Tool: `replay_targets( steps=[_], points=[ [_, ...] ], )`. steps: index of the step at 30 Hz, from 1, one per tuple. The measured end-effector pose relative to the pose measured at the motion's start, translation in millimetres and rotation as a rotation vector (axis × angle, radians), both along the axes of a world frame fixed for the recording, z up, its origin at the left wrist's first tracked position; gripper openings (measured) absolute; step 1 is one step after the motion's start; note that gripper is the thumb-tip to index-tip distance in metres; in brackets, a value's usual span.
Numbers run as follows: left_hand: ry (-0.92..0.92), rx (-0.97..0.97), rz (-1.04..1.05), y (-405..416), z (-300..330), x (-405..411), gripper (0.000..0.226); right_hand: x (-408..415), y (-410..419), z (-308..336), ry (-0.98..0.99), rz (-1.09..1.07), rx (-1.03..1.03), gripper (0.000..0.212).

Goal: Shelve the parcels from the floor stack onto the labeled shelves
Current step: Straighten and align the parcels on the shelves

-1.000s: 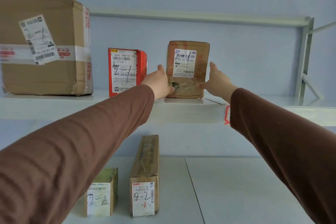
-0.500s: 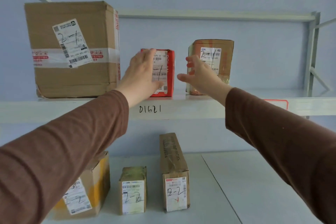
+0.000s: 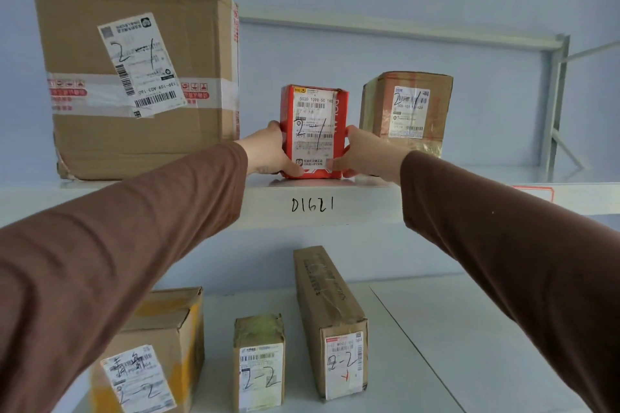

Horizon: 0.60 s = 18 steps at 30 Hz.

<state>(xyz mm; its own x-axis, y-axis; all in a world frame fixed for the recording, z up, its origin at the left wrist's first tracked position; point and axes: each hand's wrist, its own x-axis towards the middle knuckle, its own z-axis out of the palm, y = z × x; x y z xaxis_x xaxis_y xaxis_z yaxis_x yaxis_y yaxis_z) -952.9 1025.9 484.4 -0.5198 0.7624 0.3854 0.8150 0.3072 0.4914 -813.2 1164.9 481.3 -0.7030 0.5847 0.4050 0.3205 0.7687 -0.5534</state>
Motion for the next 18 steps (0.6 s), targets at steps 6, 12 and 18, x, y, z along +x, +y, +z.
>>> replay_targets(
  steps=[6, 12, 18],
  points=[
    [-0.009, -0.05, 0.064, 19, 6, -11, 0.101, -18, 10, 4, -0.042, 0.004, -0.019, 0.056],
    [-0.042, -0.055, 0.103, 24, 4, -8, 0.092, -26, 15, 5, -0.072, -0.015, -0.012, 0.061],
    [0.025, -0.046, 0.141, -1, 2, 13, 0.077, -9, 8, 6, -0.04, -0.04, -0.028, 0.083]
  ],
)
